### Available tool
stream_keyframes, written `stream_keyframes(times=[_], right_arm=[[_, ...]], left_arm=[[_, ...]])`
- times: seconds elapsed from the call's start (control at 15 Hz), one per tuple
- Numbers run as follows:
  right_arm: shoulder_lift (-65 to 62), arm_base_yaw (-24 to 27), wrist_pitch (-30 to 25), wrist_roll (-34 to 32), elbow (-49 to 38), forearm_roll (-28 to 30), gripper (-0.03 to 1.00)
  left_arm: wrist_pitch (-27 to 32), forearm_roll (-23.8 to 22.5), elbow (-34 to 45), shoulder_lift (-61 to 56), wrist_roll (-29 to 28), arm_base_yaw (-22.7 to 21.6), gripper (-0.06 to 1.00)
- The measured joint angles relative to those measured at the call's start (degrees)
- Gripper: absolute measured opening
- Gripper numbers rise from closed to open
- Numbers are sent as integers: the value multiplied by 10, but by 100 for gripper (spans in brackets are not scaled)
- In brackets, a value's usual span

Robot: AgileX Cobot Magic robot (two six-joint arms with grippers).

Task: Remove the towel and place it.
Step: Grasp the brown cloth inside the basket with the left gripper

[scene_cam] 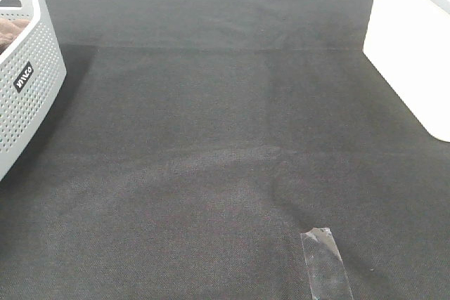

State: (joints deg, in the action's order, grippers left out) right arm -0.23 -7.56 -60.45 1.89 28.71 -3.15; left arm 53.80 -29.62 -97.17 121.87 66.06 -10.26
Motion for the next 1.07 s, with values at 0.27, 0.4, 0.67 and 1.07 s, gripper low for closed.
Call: stream_keyframes(times=[0.27, 0.4, 0.67, 1.07], right_arm=[[0, 0, 0, 0, 0, 0, 65], [0, 0, 0, 0, 0, 0, 65], [0, 0, 0, 0, 0, 0, 65], [0, 0, 0, 0, 0, 0, 65]], left_arm=[[1, 60, 0, 1, 22, -1, 36], [1, 62, 0, 1, 18, -1, 17], [30, 62, 0, 1, -23, -1, 0], [31, 62, -19, -41, -125, 1, 0]])
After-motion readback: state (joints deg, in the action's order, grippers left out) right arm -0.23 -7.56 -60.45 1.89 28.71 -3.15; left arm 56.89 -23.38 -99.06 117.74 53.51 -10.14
